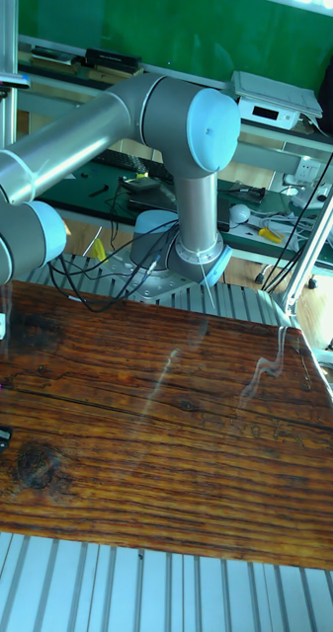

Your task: Hold a small block with the gripper and sweep it from left to right on the table

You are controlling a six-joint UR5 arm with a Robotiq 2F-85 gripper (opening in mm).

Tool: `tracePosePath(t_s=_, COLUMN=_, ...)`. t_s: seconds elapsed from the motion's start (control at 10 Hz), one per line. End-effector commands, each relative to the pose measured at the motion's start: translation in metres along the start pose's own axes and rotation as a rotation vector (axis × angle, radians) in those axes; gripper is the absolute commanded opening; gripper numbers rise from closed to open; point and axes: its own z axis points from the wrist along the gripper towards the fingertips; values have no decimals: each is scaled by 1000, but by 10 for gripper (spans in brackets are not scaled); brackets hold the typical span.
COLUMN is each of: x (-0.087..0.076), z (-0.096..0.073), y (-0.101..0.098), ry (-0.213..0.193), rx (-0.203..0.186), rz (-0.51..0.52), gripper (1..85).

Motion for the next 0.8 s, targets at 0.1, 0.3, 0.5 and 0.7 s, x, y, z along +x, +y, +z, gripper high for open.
tracePosePath(t_s=0.1, x=-1, z=-3, y=2, ry=-4, rx=-19, rz=7, gripper=10)
tracePosePath(t_s=0.3, x=-1, z=-1, y=4, ry=-6, rx=-22, rz=8, gripper=10)
tracePosePath(t_s=0.5, x=-1, z=0, y=5, ry=-6, rx=-22, rz=10, gripper=10)
tracePosePath(t_s=0.7, x=-1, z=1, y=6, ry=-6, rx=-21, rz=13, gripper=10)
